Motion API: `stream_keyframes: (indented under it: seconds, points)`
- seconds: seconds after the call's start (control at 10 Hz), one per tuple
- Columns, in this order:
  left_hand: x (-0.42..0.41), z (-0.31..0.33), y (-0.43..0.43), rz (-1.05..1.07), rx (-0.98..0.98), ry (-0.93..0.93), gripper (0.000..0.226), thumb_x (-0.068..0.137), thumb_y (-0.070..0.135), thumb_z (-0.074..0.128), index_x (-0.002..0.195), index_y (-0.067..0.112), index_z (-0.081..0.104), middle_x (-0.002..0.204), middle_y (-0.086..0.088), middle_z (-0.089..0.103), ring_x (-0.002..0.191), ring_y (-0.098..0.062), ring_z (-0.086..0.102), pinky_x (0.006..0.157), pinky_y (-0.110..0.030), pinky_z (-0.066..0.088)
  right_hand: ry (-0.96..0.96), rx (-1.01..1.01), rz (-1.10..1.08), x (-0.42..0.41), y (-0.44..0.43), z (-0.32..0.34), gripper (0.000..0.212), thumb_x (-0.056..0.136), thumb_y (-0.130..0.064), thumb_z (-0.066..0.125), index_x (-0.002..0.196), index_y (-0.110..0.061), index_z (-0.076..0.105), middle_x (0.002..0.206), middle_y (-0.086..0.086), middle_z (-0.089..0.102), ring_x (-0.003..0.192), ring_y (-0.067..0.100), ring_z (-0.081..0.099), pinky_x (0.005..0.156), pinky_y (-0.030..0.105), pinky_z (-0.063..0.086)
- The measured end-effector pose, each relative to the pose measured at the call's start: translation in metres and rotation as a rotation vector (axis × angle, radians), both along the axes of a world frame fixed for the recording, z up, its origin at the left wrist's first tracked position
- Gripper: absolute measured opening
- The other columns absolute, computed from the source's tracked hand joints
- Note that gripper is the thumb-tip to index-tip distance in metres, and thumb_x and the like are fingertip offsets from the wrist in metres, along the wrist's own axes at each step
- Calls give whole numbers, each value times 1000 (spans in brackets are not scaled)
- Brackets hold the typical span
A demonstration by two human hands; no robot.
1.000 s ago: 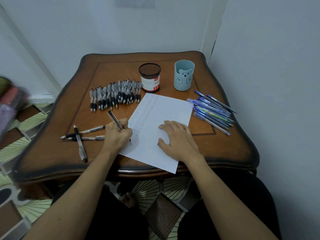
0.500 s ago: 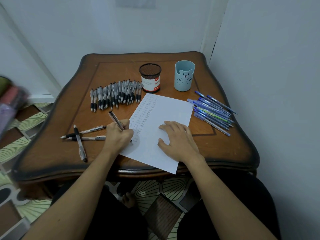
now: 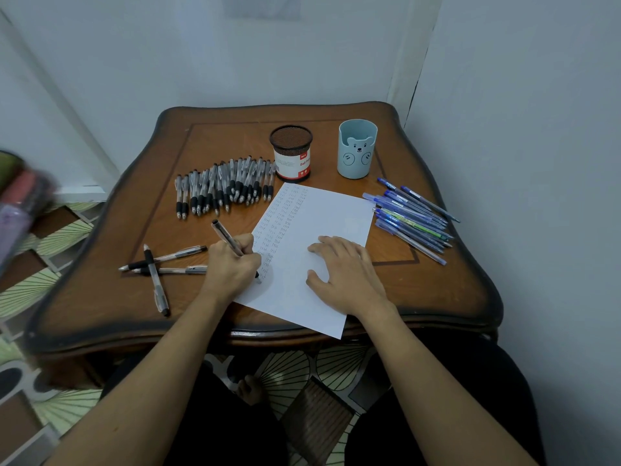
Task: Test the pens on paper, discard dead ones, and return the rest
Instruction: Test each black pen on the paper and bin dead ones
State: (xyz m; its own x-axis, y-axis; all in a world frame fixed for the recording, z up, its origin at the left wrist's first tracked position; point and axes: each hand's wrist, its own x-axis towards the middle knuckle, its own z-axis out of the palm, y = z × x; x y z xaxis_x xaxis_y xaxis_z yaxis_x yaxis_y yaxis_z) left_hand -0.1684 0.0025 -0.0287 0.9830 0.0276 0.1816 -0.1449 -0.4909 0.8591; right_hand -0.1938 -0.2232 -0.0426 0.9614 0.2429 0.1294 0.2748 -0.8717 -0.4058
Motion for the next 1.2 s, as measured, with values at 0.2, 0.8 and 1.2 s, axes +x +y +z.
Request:
stream_keyframes:
  seconds: [0.2,0.8,1.2]
  points:
    - [3,1,1,60,-103,72,36,71,-20,54,53,5,34,47,5,33,48,-11,33,48,-27,30,-8,3,-1,0,0,1,49,95,-49,44,140,-31,46,153,-7,39,143,11,28,121,39,14]
    - [8,9,-5,110,-105,21,41,105,48,42,102,19,72,53,-3,62,47,-15,53,53,-29,46,0,2,-1,0,0,2,48,95,-49,44,141,-31,46,154,-7,38,143,11,27,120,39,13]
    - [59,28,18,407,-166,104,50,102,55,43,88,13,65,59,-3,47,46,-12,46,59,-31,49,-10,-8,-1,1,0,0,49,95,-50,44,141,-32,46,154,-9,37,143,10,27,120,38,13]
